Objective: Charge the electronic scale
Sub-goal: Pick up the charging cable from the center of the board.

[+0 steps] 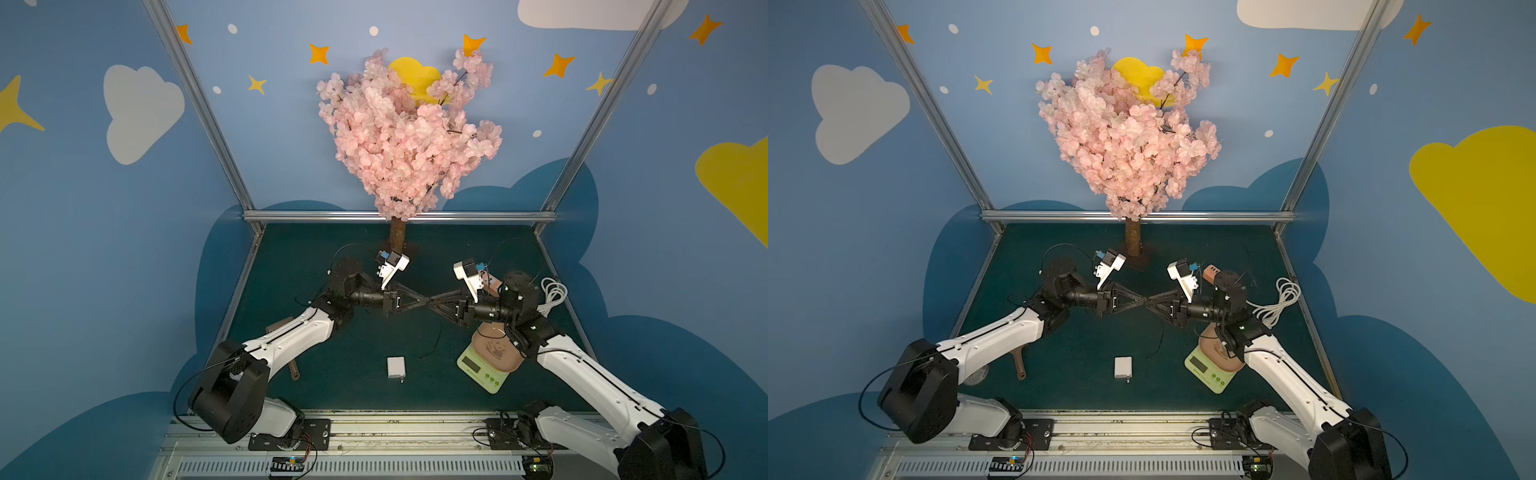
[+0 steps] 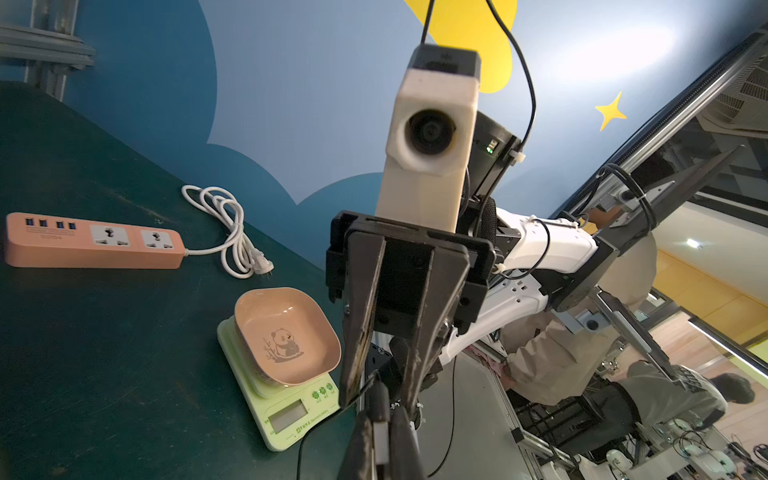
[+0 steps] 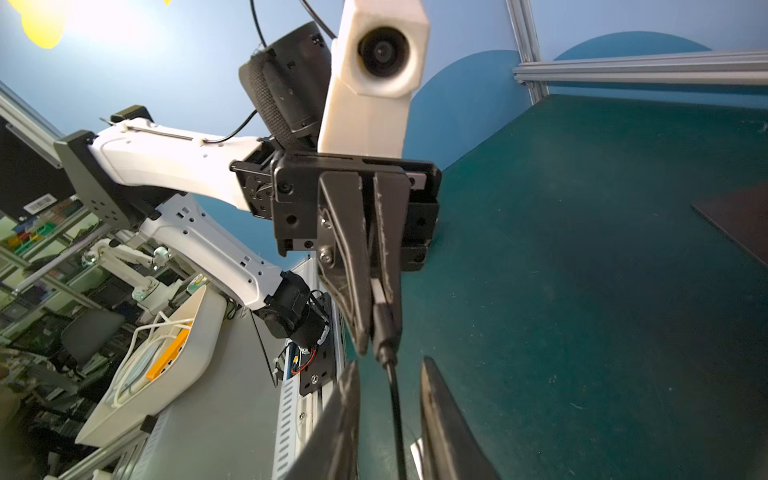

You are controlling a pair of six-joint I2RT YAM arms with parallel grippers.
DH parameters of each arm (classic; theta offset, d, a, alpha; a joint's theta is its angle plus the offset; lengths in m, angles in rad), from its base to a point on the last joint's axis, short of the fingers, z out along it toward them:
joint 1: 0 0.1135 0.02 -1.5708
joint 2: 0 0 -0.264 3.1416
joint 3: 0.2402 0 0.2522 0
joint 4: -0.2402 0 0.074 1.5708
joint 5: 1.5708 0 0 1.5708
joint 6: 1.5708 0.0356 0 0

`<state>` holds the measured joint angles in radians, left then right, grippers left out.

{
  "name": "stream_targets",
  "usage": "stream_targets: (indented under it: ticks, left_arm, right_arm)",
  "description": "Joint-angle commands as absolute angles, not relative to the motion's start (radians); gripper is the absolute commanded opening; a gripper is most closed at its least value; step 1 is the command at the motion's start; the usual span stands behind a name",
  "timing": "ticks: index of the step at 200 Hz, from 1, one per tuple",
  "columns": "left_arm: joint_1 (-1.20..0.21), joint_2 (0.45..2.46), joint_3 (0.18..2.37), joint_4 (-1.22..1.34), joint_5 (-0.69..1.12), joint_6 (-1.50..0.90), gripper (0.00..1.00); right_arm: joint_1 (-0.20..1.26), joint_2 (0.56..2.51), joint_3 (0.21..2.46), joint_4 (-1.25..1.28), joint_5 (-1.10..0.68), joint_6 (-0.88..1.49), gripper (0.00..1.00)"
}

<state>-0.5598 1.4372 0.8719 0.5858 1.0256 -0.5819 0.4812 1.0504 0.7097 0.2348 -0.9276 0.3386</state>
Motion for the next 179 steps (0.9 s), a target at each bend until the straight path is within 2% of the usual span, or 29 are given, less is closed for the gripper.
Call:
stream_targets:
  ticks: [1,58,93,114,153,161,169,179]
  left_arm:
    - [-0.567,1.453,0.876,0.632,1.056,-0.563,0.05]
    - [-0.591,1.474,0.891,0.645,1.059,-0.561,0.05]
    - [-0.603,1.479,0.897,0.655,1.049,-0.56,0.05]
    - [-0.61,1.483,0.903,0.66,1.042,-0.561,0.05]
    - [-0.615,1.496,0.904,0.675,1.039,-0.568,0.04]
    - [-0.615,1.499,0.904,0.676,1.039,-0.568,0.04]
    - [-0.615,1.502,0.904,0.678,1.037,-0.57,0.04]
    - [-0.615,1.506,0.905,0.68,1.032,-0.571,0.05]
  right_arm:
    - [0.48,1.02,0.715,0.271,-0.974,0.343,0.21]
    - [0.478,0.997,0.713,0.248,-0.986,0.299,0.04]
    - [0.478,1.002,0.706,0.271,-1.004,0.303,0.03]
    - [0.477,1.014,0.704,0.279,-1.011,0.308,0.06]
    - [0.477,1.028,0.707,0.28,-1.016,0.306,0.07]
    - [0.478,1.029,0.707,0.28,-1.015,0.305,0.06]
    - [0.479,1.031,0.709,0.279,-1.012,0.304,0.0]
    - [0.477,1.035,0.712,0.272,-1.007,0.299,0.0]
